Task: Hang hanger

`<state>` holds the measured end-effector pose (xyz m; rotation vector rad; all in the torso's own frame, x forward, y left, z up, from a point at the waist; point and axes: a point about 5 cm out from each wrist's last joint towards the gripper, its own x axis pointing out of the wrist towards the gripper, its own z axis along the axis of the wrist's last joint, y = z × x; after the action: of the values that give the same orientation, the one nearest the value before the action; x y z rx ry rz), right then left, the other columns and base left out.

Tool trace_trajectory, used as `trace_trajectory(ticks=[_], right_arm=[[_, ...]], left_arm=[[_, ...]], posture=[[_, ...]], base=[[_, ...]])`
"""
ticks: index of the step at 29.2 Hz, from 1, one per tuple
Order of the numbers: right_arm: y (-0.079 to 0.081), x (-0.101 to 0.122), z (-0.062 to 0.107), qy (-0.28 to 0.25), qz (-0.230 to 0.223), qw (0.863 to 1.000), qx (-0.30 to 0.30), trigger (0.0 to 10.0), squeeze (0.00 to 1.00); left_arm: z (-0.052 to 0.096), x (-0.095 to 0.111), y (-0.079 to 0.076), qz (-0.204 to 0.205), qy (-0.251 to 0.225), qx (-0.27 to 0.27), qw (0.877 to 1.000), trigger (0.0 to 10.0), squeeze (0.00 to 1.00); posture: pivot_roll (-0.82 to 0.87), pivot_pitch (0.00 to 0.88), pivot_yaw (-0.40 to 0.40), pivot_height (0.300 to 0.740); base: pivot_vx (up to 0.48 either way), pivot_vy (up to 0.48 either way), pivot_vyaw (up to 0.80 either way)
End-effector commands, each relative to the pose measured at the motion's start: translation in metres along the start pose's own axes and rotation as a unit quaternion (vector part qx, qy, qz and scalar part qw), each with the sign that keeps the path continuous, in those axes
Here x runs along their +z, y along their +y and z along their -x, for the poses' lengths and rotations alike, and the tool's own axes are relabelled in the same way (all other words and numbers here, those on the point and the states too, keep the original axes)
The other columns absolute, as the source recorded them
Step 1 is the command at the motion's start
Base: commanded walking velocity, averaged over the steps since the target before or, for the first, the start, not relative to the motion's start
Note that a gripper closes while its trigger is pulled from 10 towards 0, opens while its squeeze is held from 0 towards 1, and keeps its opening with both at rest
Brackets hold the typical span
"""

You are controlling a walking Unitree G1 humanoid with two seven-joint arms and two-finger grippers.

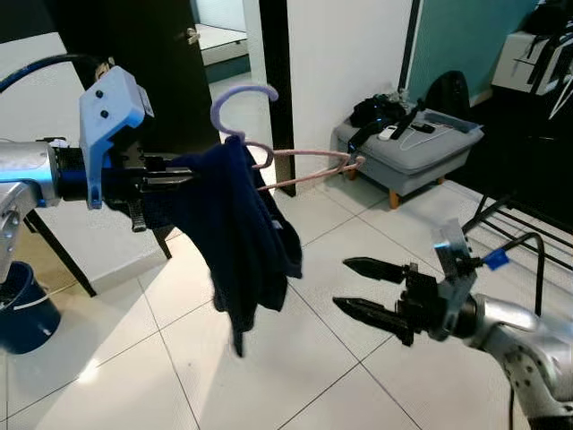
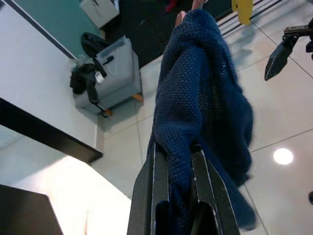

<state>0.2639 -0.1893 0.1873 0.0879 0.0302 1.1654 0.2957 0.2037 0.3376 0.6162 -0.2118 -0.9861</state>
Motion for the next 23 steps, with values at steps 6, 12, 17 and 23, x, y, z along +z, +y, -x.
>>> trace_trajectory(ticks=[6, 12, 17, 23], right_arm=[[-0.011, -0.009, -0.001, 0.044, 0.019, 0.998, -0.052, 10.0, 0.00], [-0.014, -0.015, 0.001, 0.075, 0.039, 0.994, -0.072, 10.0, 0.00], [-0.013, -0.016, -0.005, 0.079, 0.051, 0.993, -0.073, 10.0, 0.00], [-0.010, -0.014, -0.020, 0.068, 0.070, 0.993, -0.062, 10.0, 0.00]], left_arm=[[-0.003, 0.017, 0.011, -0.012, -0.047, 0.039, 0.998, 10.0, 0.00], [-0.010, 0.032, 0.008, -0.015, -0.081, 0.041, 0.996, 10.0, 0.00], [-0.013, 0.041, 0.006, -0.018, -0.096, 0.036, 0.995, 10.0, 0.00], [-0.014, 0.048, 0.004, -0.022, -0.105, 0.032, 0.994, 10.0, 0.00]], posture=[[-0.05, 0.000, 0.098, 0.740], [-0.06, 0.000, 0.100, 0.740], [-0.06, 0.000, 0.100, 0.740], [-0.06, 0.000, 0.103, 0.740]], base=[[0.000, 0.000, 0.00], [0.000, 0.000, 0.00], [0.000, 0.000, 0.00], [0.000, 0.000, 0.00]])
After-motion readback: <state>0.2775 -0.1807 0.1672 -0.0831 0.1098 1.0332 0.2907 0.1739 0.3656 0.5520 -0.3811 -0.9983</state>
